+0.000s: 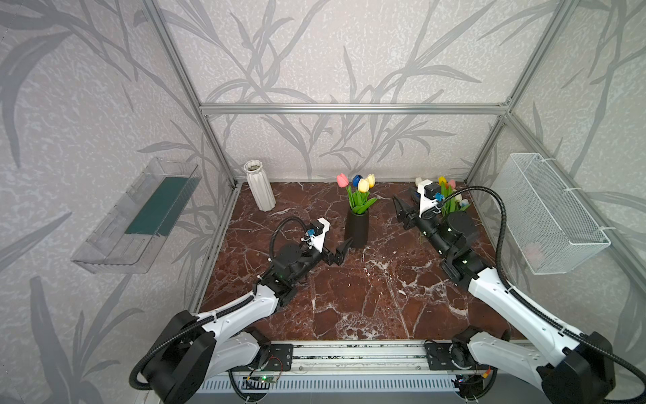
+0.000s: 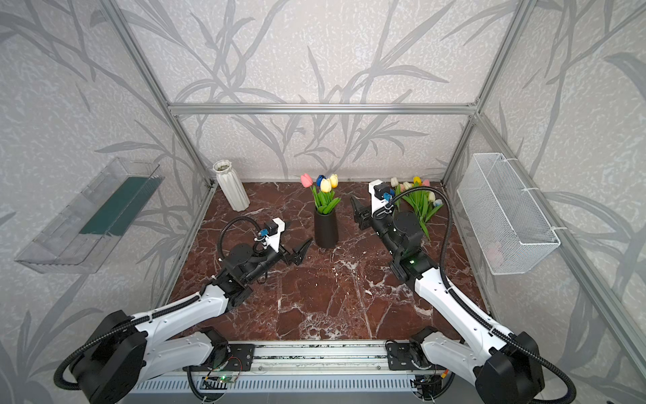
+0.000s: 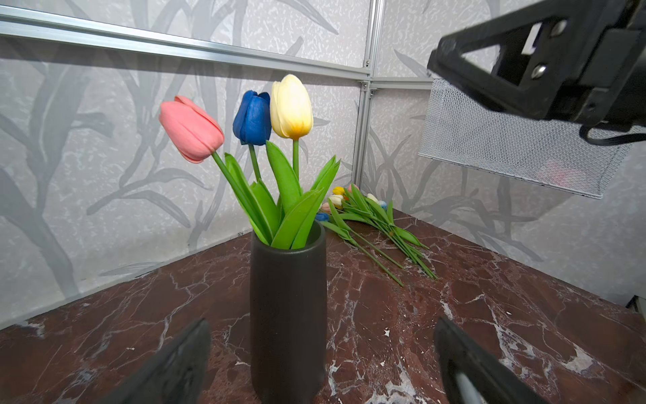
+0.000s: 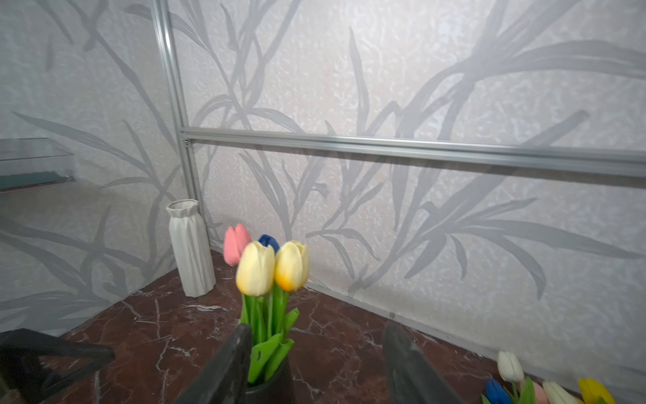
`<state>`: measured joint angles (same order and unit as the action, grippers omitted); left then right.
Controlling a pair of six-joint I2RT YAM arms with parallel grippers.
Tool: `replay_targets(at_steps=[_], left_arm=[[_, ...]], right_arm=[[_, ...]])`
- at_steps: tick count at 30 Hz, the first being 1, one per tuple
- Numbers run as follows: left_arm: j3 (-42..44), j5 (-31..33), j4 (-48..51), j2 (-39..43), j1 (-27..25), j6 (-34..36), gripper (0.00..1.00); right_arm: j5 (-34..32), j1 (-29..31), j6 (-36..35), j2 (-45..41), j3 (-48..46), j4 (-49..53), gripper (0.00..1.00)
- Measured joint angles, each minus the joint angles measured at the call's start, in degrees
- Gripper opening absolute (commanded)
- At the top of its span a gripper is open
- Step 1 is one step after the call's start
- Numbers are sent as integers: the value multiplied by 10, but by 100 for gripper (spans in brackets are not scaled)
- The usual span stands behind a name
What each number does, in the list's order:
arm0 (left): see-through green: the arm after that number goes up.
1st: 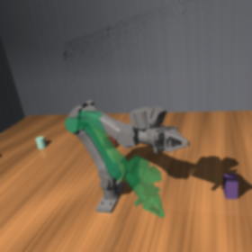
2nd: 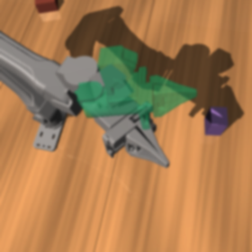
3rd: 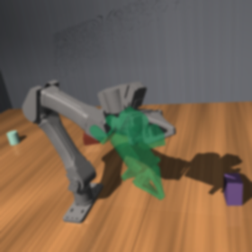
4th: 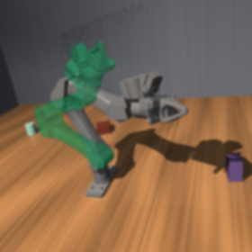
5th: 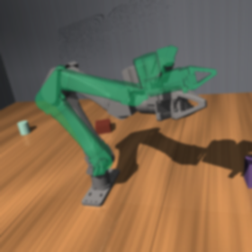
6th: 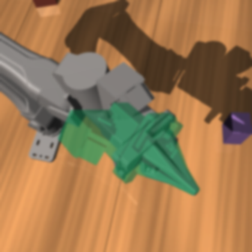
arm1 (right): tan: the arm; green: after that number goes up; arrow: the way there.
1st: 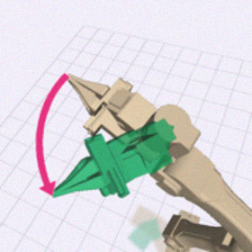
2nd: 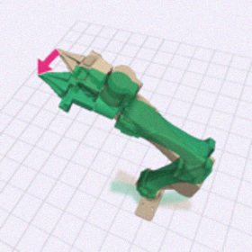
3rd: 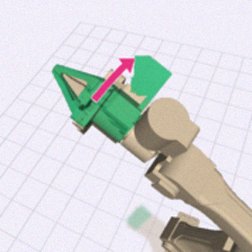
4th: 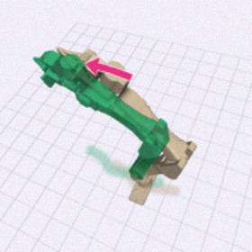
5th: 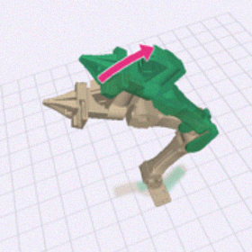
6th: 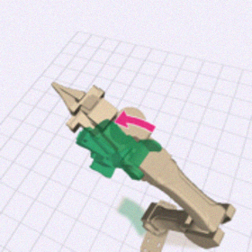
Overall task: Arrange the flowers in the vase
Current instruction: 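Open the right gripper and move it back to the tulip pile, then lower the right gripper onto the next tulip stems in the pile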
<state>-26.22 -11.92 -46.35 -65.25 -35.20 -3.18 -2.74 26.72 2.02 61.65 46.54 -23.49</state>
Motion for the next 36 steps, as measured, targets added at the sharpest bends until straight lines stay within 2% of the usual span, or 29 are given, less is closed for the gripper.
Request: replay_targets(at_steps=[5,8,10,17,21,29,36], left_arm=[[-3,-2,24,3,0,-5,100],[-3,-2,35,7,0,-9,99],[-3,-1,37,10,0,-10,99],[-6,11,92,29,0,-9,100],[-7,15,106,33,0,-10,100],[-7,10,88,-2,0,-17,99],[-7,3,89,-5,-1,-13,99]], right_arm=[[-29,-59,59,10,-15,98,57],[-12,-113,98,40,-15,148,51],[2,-146,115,77,-12,184,51],[19,-191,116,211,44,307,40],[32,-228,111,281,110,356,36],[50,-236,88,428,266,447,29],[38,-238,92,545,383,510,32]])
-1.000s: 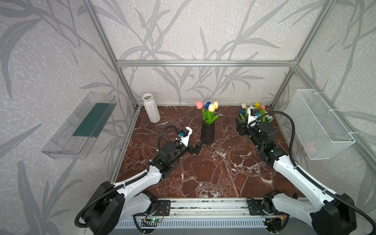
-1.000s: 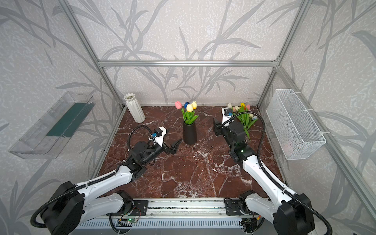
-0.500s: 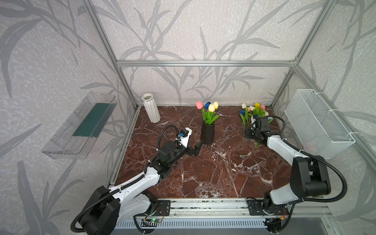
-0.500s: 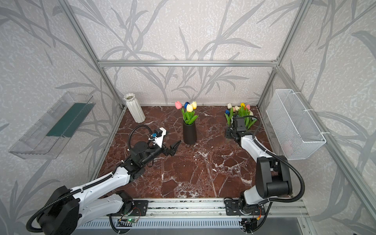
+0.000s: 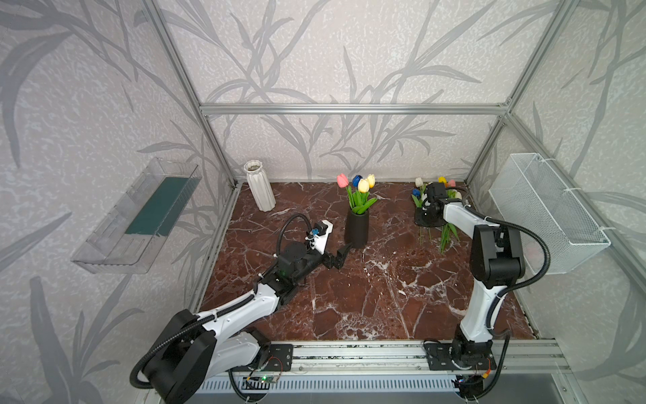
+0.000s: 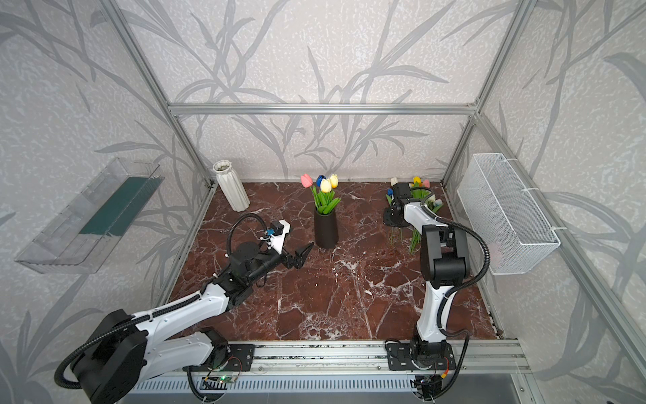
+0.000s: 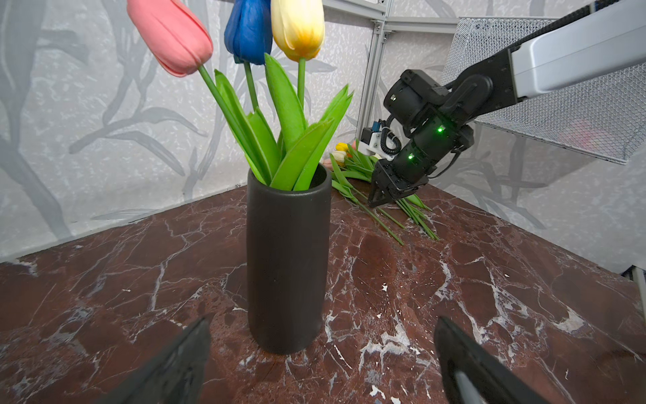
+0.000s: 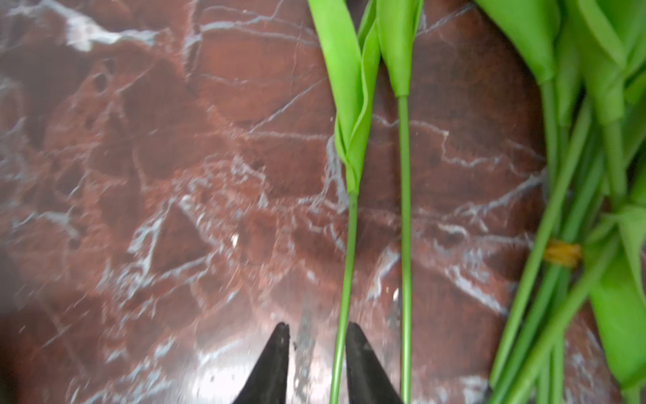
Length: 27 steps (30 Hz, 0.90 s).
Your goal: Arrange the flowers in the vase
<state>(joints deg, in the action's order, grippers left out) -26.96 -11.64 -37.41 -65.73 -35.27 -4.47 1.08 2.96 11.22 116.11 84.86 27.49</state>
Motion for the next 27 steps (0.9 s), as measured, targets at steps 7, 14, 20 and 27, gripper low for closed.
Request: replay_targets(at_steps=[7,14,20,27], left_arm=[[0,9,2,12,-2,4,100],[0,11,2,12,-2,5,99],[0,12,2,11,-2,10,100],[0,14,1,11,-2,10,100]], right_arm=[[-22,-3,27,89,97,46,34],[-31,-3,34,133,158,89,33],[-23,-4,31,125,147,88,35],[-33,-10,24,0,45,67,39]])
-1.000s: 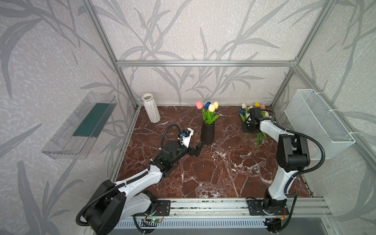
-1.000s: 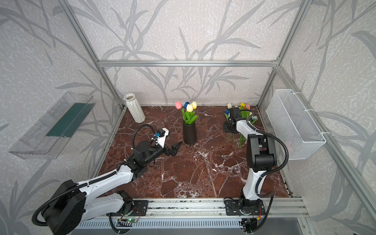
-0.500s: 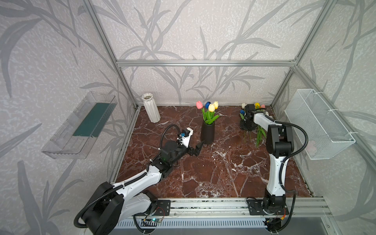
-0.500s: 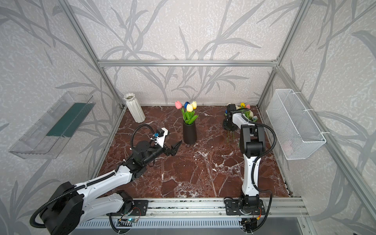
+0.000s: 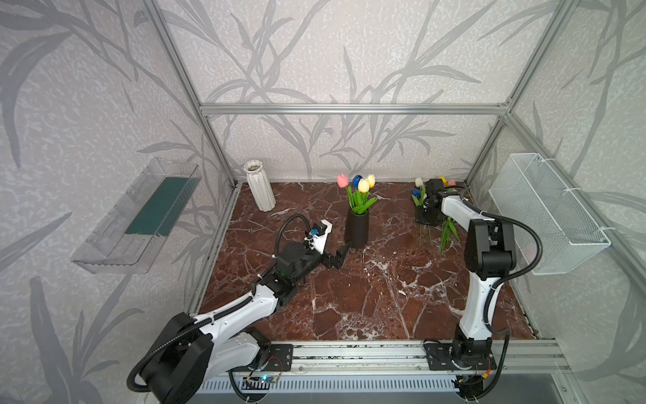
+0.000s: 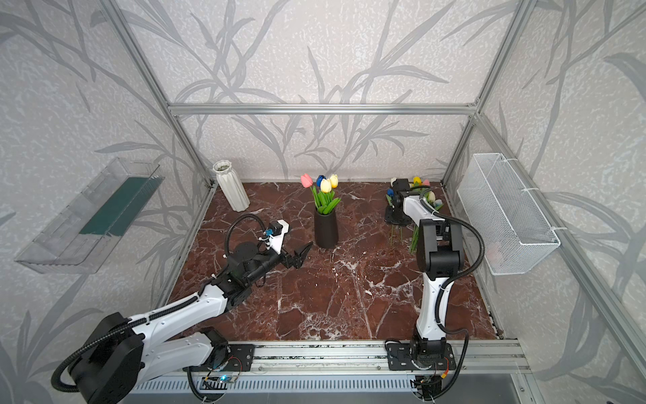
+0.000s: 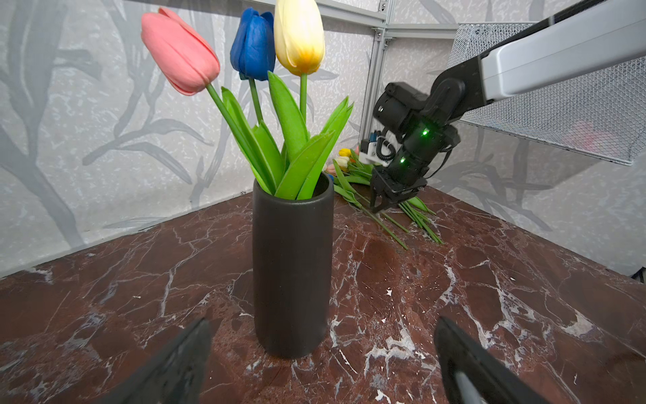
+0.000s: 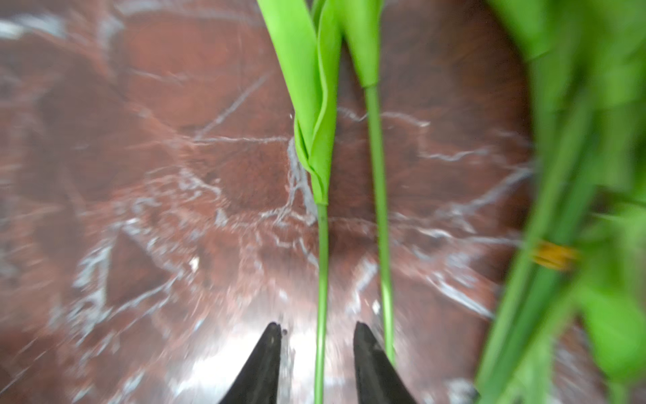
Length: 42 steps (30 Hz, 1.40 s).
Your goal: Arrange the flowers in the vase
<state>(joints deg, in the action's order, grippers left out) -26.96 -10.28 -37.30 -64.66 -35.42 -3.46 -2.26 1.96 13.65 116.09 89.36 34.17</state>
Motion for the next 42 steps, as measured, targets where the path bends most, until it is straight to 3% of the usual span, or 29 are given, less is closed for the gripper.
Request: replay_targets(at_steps=[4,8,15,24,42], left_arm=[[0,2,-4,-2,0,0,99],[2,5,-12,-3,0,-1,100],[22,19,-19,-2,0,0,100],[25,33,-20,4,0,5,100],[25,34,-20,2,0,9,100]], right_arm=[[-30,-18,0,-92,-42,-26,38],[-44,-61,0,-111,-47,-33,36],[-53,-122,-9,-48,-35,-14,37],[-10,-125,-15,41,39,19,38],[8,-125,-12,83,55,27,13]])
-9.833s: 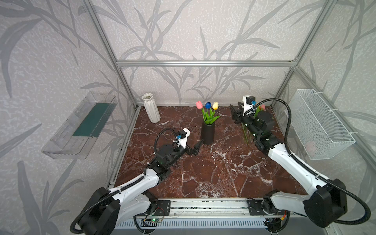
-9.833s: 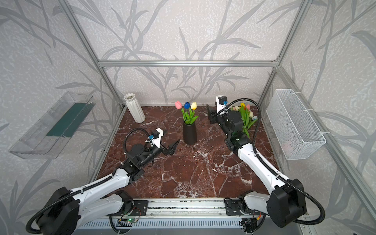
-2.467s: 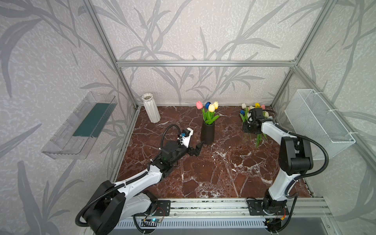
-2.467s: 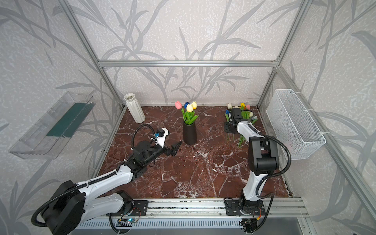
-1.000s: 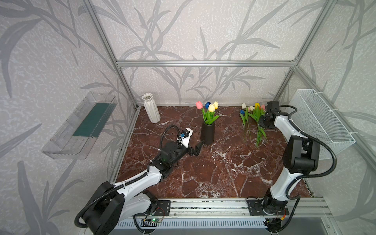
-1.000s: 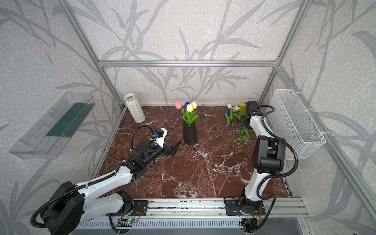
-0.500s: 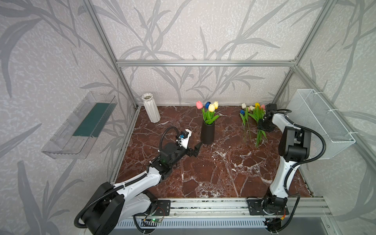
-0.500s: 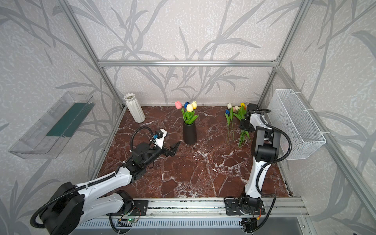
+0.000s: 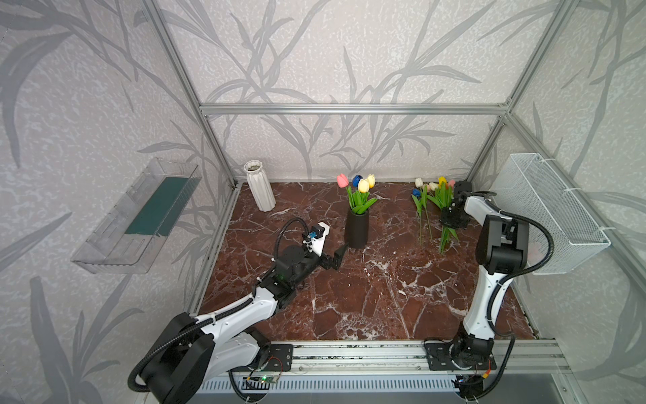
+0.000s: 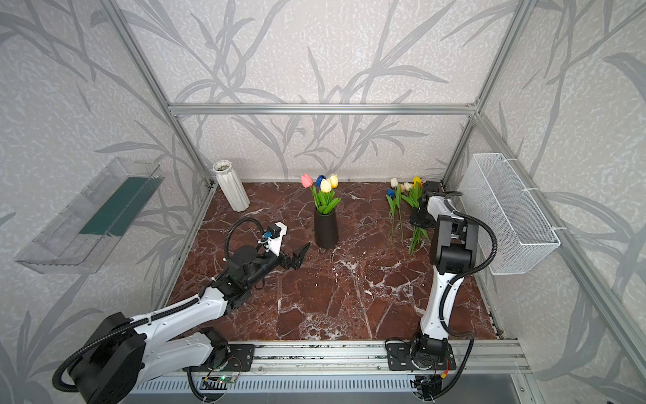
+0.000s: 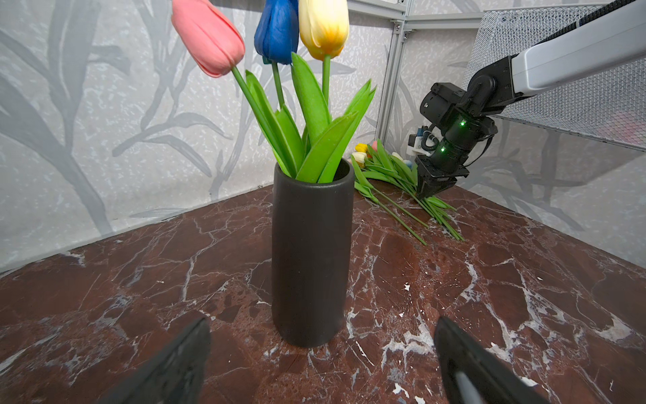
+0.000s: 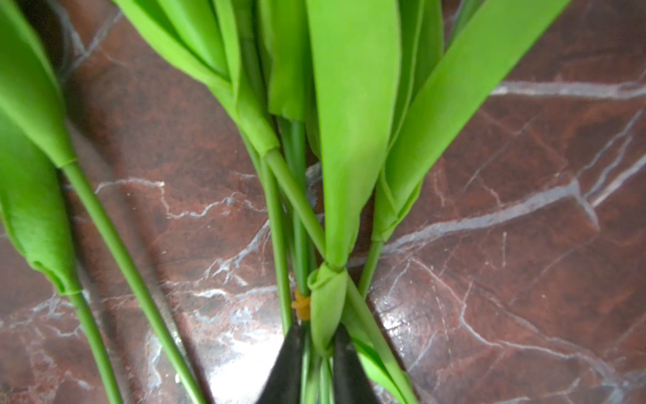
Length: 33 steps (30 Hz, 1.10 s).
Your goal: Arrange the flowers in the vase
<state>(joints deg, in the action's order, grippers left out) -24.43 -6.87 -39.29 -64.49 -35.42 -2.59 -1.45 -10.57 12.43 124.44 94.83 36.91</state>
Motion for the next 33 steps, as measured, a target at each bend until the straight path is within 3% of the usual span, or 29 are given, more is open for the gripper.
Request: replay_targets(at_steps=[10,23,27,33], left_arm=[[0,0,0,0,0,0,99],[0,0,3,18,0,0,100],[0,0,3,18,0,-1,100],[0,0,2,18,0,-5,99]], right_arm=[[0,0,0,-23,-9,4,3],[26,10,5,-198,-113,-12,1],[37,51,11,-236,-143,-17,1],[66,169,12,-285,-183,-47,2]])
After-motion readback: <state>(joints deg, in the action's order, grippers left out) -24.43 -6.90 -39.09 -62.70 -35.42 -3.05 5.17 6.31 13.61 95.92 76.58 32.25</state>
